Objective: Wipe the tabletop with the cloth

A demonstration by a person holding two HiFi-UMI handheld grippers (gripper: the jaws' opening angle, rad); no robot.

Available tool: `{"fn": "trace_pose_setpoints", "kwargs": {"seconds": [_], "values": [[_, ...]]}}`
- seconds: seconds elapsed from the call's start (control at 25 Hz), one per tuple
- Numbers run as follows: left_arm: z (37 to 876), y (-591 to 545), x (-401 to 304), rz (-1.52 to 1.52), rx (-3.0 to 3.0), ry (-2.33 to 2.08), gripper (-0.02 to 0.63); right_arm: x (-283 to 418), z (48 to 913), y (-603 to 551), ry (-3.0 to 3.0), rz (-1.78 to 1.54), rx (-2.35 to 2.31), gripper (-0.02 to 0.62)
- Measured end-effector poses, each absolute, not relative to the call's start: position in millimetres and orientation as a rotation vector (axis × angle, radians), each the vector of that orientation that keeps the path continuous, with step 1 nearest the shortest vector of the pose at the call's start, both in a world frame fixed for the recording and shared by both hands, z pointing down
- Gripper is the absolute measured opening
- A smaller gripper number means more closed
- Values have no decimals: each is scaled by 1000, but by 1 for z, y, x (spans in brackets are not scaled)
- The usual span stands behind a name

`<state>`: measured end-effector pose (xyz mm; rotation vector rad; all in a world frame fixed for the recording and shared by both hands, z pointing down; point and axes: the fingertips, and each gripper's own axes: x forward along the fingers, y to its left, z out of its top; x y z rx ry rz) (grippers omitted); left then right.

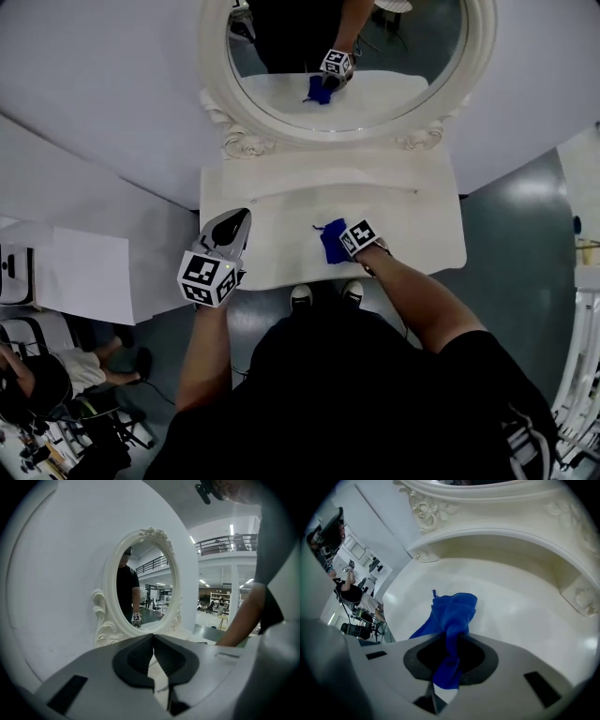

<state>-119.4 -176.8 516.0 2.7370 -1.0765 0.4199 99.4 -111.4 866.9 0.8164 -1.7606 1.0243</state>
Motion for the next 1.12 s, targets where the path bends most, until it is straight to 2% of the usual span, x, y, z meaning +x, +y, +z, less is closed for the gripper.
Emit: {"fn": "trace_pose_setpoints", "kwargs": {"seconds": [0.6,1.12], "values": [[510,-184,17,452,2862,-806,9,302,864,-65,-1576,1073,1059,58],[503,-183,84,478,2921,-675,9,430,861,-9,-1429,1164,1270,58]]}}
